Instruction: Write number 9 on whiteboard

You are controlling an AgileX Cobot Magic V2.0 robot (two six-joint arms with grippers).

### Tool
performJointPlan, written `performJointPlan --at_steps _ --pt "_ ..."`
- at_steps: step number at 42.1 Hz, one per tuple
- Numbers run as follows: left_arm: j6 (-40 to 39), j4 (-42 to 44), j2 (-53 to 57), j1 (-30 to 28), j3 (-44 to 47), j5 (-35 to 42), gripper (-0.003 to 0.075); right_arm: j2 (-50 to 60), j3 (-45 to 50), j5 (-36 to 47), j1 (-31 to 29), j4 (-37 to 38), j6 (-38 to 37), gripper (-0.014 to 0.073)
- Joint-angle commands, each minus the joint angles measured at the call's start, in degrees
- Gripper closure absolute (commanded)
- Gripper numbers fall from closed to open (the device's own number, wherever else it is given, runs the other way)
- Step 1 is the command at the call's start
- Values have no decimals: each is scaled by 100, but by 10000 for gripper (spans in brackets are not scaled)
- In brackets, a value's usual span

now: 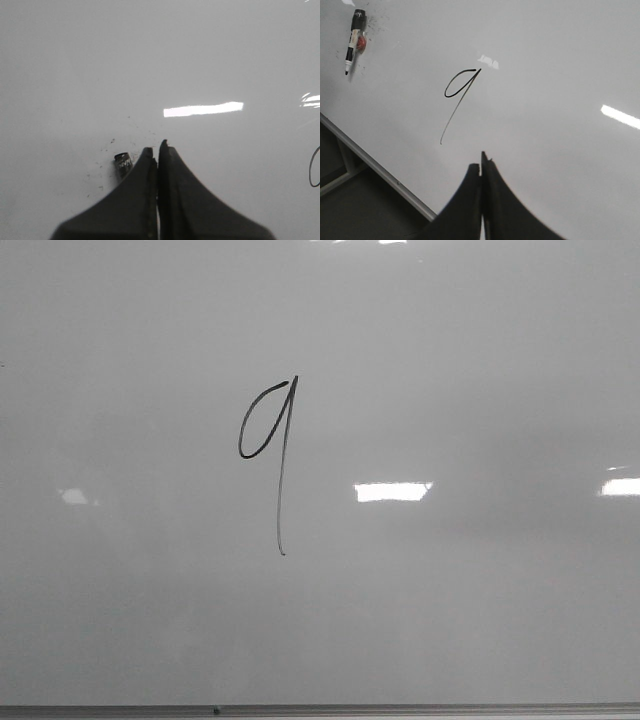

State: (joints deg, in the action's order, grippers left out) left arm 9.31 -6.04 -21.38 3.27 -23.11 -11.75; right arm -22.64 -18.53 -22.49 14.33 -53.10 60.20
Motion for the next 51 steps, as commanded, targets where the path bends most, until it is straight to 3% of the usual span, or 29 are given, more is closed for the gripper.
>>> performJointPlan --at_steps 1,13,23,51 --pt "-867 672 522 -32 356 505 739 -10 -158 246 -37 -175 -2 664" --pt "-867 470 2254 -252 1784 505 739 -10 -158 240 -37 -175 -2 664" --pt "-867 410 2284 -415 2378 862 739 -10 -158 229 -37 -175 -2 664" --pt "-867 410 2264 -428 2361 741 739 -10 -158 229 -37 -175 -2 664"
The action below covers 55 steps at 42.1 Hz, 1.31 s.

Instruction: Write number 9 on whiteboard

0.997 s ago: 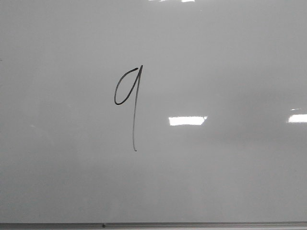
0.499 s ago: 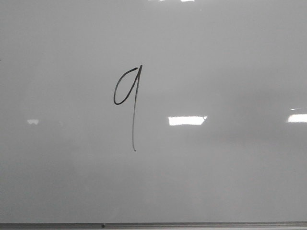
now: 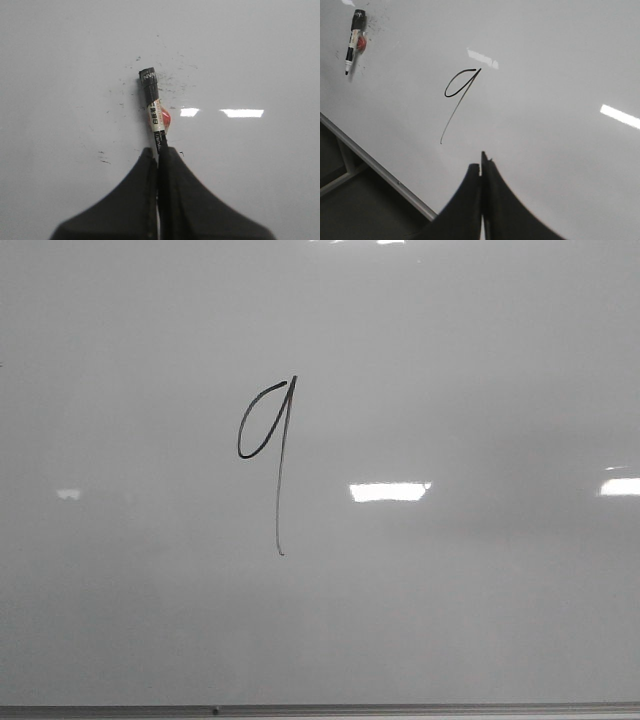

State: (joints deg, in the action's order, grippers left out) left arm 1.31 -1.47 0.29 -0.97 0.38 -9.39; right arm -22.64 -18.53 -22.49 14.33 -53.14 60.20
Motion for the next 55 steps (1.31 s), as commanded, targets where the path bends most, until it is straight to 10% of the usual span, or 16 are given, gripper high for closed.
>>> performJointPlan --at_steps 1,21,41,55 --pt "-67 -48 97 -4 11 506 739 -10 -158 229 -37 -171 -2 664" --pt "-67 -48 97 -4 11 506 739 53 -57 487 -47 105 -35 664" --pt "-67 -48 97 -4 11 506 739 1652 1150 1689 -1455 4141 -5356 664" --pt "-67 -48 97 -4 11 506 739 2442 1989 1466 -1610 4877 -5891 664"
